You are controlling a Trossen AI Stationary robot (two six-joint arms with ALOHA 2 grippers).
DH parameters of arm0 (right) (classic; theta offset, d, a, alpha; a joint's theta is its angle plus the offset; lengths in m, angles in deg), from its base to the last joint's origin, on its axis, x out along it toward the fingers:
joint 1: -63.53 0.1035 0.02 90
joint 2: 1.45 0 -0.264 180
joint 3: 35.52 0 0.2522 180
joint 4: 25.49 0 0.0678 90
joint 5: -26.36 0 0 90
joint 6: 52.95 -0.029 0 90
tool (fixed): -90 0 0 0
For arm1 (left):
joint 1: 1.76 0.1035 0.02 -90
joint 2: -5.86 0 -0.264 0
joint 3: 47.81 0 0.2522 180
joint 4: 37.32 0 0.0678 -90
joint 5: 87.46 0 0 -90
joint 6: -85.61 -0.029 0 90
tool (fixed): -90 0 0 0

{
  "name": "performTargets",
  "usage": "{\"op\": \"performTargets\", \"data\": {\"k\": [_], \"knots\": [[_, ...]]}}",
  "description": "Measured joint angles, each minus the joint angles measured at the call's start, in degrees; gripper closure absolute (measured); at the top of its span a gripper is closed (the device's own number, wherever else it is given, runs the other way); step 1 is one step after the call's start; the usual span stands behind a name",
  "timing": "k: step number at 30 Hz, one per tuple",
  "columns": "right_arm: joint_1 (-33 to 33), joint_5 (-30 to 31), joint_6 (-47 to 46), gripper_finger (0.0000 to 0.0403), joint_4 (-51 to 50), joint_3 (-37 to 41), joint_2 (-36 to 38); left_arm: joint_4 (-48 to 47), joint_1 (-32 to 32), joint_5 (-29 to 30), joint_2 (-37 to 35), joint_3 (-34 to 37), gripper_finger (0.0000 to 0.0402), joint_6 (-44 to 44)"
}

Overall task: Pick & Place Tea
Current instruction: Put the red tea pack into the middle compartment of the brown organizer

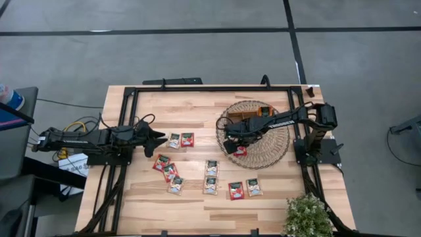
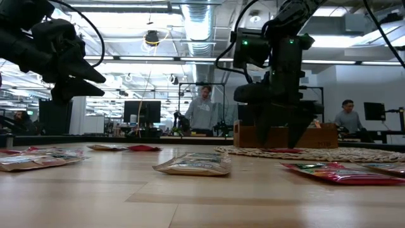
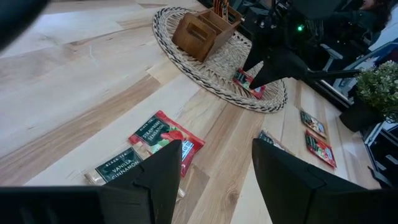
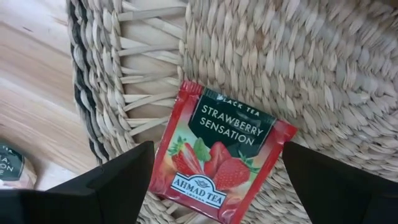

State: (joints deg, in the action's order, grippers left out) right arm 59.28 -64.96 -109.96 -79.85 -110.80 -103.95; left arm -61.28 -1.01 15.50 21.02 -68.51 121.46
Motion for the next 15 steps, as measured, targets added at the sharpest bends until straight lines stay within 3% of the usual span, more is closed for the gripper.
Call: {"op": "performTargets", "data": {"k": [15], "knots": [[0.9,2.2,1.1,0.0055,4.3,0.0,0.0,0.0,0.0,0.0,0.0,0.0,0.0214,0.0]]}}
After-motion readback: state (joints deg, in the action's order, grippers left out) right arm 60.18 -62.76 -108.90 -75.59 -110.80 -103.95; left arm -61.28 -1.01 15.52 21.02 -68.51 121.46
